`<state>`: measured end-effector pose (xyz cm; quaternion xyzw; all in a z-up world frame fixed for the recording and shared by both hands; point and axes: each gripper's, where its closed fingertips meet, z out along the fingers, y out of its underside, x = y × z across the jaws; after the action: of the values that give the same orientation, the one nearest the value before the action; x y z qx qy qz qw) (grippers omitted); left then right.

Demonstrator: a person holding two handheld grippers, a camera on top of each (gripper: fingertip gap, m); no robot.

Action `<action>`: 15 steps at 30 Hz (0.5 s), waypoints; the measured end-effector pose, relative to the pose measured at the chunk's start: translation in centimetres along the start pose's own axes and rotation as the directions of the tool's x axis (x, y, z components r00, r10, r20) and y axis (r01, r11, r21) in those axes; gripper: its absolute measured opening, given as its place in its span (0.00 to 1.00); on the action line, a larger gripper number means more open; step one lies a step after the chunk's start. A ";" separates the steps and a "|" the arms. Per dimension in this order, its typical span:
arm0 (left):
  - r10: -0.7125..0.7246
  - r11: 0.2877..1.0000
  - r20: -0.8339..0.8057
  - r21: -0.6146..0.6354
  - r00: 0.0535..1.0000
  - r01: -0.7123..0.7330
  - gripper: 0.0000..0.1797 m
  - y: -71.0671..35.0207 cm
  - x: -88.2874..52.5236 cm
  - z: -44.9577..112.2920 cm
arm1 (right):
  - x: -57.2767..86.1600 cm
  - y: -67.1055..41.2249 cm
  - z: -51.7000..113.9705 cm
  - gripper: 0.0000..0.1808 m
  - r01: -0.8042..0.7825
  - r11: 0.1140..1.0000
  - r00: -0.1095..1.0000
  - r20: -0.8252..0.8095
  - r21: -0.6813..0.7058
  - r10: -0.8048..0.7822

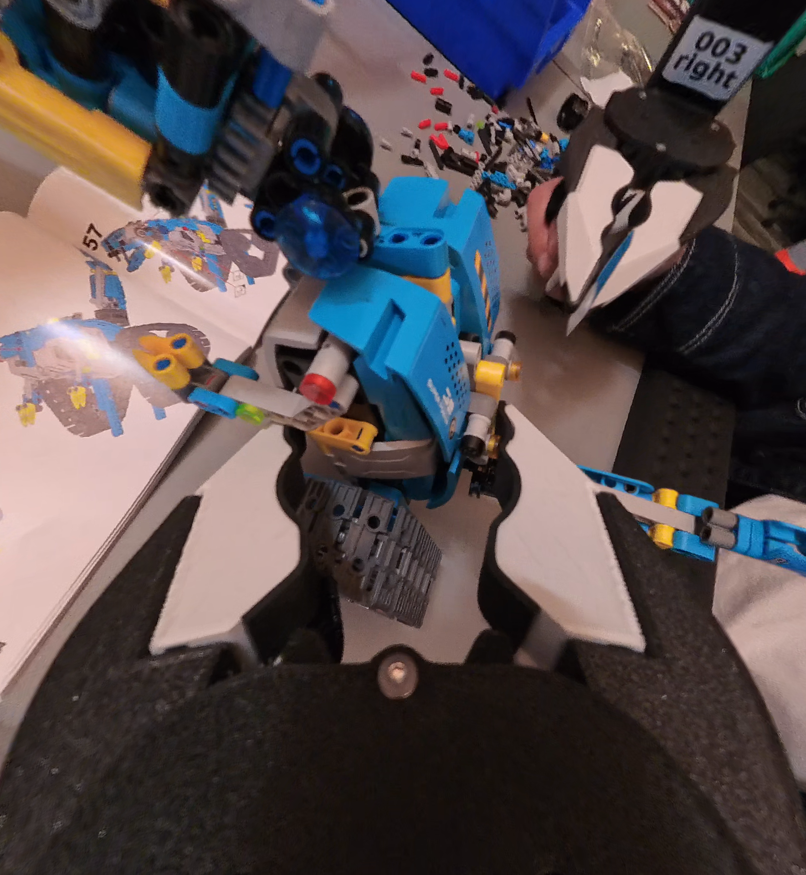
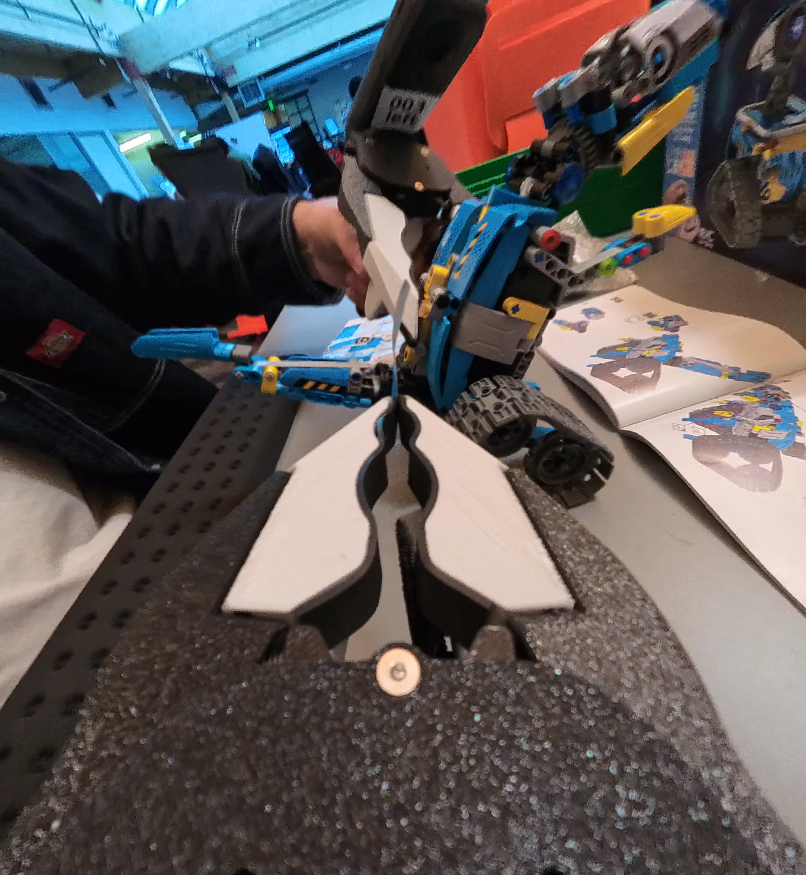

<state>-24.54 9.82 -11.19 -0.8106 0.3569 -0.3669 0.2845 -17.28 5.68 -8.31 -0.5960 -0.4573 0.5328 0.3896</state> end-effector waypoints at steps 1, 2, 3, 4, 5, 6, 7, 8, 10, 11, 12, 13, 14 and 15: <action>-0.014 1.000 0.006 0.012 1.000 0.014 0.43 -0.1 0.0 0.1 | 0.2 -0.4 -0.6 0.00 -0.006 1.000 1.000 -0.015 0.020 0.006; -0.033 0.999 0.009 0.028 0.999 0.032 0.43 -0.3 0.0 0.2 | 0.4 -0.7 -1.3 0.00 -0.010 0.999 0.999 -0.034 0.037 0.011; -0.057 0.997 0.009 0.050 0.998 0.057 0.43 -0.6 0.1 0.2 | 0.7 -1.1 -2.1 0.00 -0.014 0.998 0.999 -0.052 0.053 0.017; -0.088 0.993 -0.008 0.079 0.996 0.089 0.43 -1.0 0.3 0.3 | 0.8 -1.4 -2.9 0.00 -0.021 0.997 0.998 -0.064 0.073 0.025; -0.128 0.984 -0.042 0.115 0.991 0.132 0.42 -1.5 0.6 0.4 | 0.9 -1.9 -3.5 0.00 -0.033 0.995 0.997 -0.067 0.099 0.040; -0.176 0.970 -0.088 0.156 0.981 0.188 0.42 -2.0 1.0 0.4 | 0.9 -2.5 -4.1 0.00 -0.046 0.990 0.996 -0.064 0.130 0.055; -0.223 0.948 -0.140 0.198 0.965 0.248 0.42 -2.6 1.4 0.5 | 0.9 -3.0 -4.5 0.00 -0.056 0.986 0.996 -0.061 0.159 0.066; -0.266 0.919 -0.196 0.243 0.944 0.310 0.42 -3.1 1.8 0.7 | 1.0 -3.3 -4.9 0.00 -0.063 0.982 0.995 -0.063 0.180 0.076; -0.330 0.845 -0.292 0.332 0.898 0.419 0.42 -4.0 2.7 1.3 | 1.3 -4.2 -5.8 0.00 -0.073 0.974 0.992 -0.082 0.213 0.092; -0.340 0.811 -0.328 0.372 0.881 0.451 0.42 -4.2 3.1 1.7 | 1.3 -4.9 -6.5 0.00 -0.059 0.968 0.992 -0.097 0.245 0.085; -0.333 0.785 -0.352 0.410 0.875 0.464 0.43 -4.4 3.7 2.1 | 1.4 -5.6 -7.3 0.00 -0.046 0.961 0.990 -0.113 0.274 0.080; -0.322 0.766 -0.361 0.444 0.875 0.465 0.42 -4.5 4.2 2.5 | 1.5 -6.0 -8.0 0.00 -0.040 0.957 0.987 -0.137 0.289 0.082; -0.307 0.754 -0.359 0.474 0.881 0.456 0.42 -4.6 4.6 2.7 | 1.8 -6.1 -8.6 0.00 -0.030 0.956 0.983 -0.166 0.291 0.081; -0.287 0.749 -0.349 0.498 0.892 0.436 0.43 -4.5 5.1 2.9 | 1.9 -6.2 -9.0 0.00 -0.018 0.955 0.980 -0.186 0.295 0.076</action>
<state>-18.12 9.03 -7.61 -0.6903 0.1003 -0.6033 0.3865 -9.14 9.46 -1.78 -0.5921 -0.3187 0.5426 0.5034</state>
